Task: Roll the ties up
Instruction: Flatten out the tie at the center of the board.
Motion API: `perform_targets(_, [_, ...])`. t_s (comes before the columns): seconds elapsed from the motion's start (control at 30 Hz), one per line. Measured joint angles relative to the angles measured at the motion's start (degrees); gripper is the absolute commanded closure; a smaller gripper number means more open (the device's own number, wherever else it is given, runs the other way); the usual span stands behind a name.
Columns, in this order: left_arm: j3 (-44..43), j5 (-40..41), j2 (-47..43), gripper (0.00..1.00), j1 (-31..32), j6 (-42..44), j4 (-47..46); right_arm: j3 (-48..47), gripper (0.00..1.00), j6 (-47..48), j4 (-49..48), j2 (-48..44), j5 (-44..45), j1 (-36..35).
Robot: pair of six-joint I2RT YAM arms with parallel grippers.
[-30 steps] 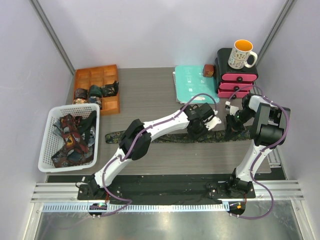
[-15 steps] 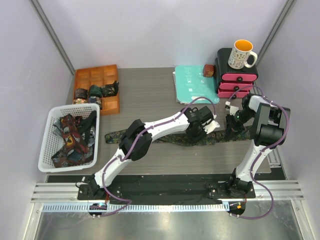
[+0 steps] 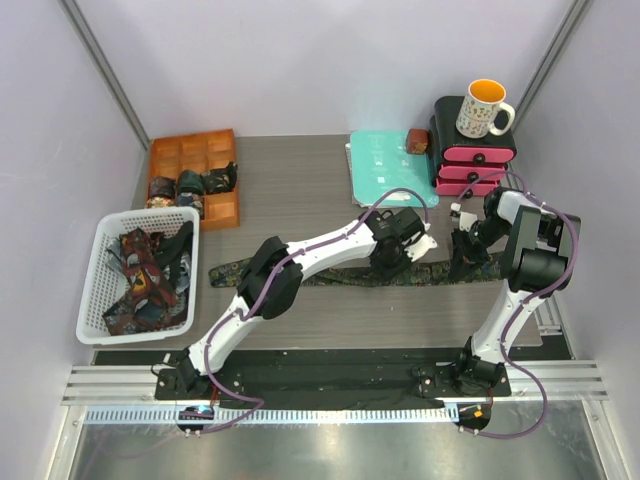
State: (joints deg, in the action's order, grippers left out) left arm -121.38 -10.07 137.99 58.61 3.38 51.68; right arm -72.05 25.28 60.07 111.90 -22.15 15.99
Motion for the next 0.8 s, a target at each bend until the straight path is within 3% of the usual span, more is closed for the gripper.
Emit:
perform_targets(0.47, [-7.1, -0.3, 0.8, 1.00, 0.0, -0.2, 0.5, 0.0, 0.85, 0.0, 0.2, 0.0, 0.0, 0.0])
perform_targets(0.8, [-7.6, -0.7, 3.5, 1.00, 0.5, 0.1, 1.1, 0.0, 0.85, 0.0, 0.2, 0.0, 0.0, 0.0])
